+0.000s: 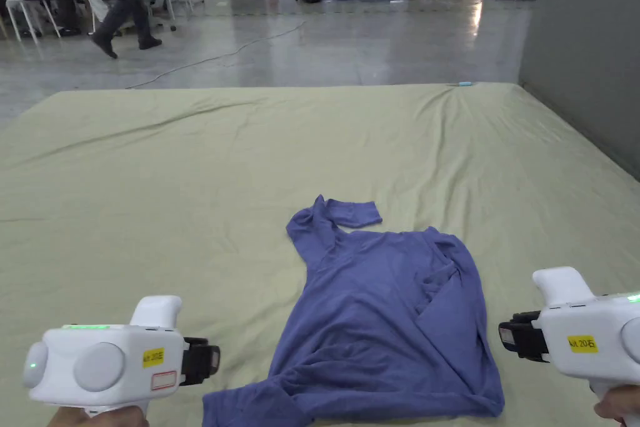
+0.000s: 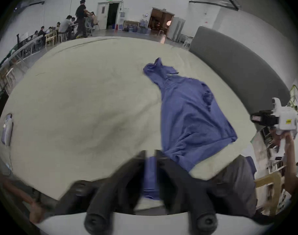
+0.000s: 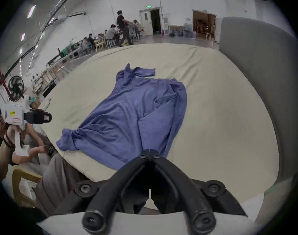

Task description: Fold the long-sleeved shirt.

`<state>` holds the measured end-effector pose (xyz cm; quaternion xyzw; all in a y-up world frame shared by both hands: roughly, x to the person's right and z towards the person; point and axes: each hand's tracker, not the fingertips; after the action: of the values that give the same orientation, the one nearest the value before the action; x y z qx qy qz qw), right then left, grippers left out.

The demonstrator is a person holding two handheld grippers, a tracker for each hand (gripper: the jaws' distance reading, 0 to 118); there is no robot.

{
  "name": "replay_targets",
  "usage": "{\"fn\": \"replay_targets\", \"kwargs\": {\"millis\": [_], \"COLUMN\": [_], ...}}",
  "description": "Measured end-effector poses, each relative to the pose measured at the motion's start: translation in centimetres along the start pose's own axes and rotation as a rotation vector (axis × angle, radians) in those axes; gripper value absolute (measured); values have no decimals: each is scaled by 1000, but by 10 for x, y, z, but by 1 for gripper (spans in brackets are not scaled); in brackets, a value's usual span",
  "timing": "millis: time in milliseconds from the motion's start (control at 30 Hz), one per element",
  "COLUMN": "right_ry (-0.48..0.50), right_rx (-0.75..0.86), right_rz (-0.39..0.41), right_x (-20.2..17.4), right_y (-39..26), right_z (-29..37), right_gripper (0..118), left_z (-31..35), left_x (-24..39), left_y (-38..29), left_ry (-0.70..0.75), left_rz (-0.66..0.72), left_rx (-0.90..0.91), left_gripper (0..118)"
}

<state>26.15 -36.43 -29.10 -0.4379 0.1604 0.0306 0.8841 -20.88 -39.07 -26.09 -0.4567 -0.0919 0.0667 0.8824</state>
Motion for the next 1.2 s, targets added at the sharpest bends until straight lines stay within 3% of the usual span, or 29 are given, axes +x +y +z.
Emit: {"fn": "replay_targets", "kwargs": {"millis": [33,233,400,467,500,533,567,633,800,833,900,933,1033,1200], "right_ry": [0,11,3,-4,-5,-3,4,22,72,88,64,50,-32,-26], "right_rx": [-3,-23,-54,-65,-71,-84,-94,-93,-72,-83,-126,-161,-223,-357], "right_rz": [0,6,19,22,25,34,54,93,157,200,275,316,416,420], "right_x": [-2,2,1,-2,-3,-6,-10,-17,-34,-38,-46,-49,-56,-52], "right_y": [-1,-2,2,9,14,22,33,60,157,178,214,231,265,280], "right_z": [-2,-4,-16,-25,-28,-37,-47,-67,-139,-159,-195,-217,-272,-332], "right_gripper": [0,0,0,0,0,0,0,0,0,14,71,90,88,88], "left_z": [-11,-78,-97,-95,-92,-89,-83,-82,-67,-62,-59,-59,-58,-65], "left_x": [-4,-27,-16,-16,-12,-7,1,6,-6,-9,-14,-17,-25,-31], "left_y": [-2,-17,-30,-33,-34,-35,-39,-39,-24,-21,-16,-14,-12,-12], "left_ry": [33,112,168,144,134,108,58,76,-30,-36,-31,-28,-43,-67], "left_rz": [8,30,-56,-68,-73,-96,-137,-178,-48,-48,-47,-43,-12,56], "left_rx": [-32,-158,-166,-140,-134,-129,-140,-170,-124,-116,-114,-114,-108,-119], "left_gripper": [99,98,94,69,49,11,0,0,0,0,0,0,0,0]}}
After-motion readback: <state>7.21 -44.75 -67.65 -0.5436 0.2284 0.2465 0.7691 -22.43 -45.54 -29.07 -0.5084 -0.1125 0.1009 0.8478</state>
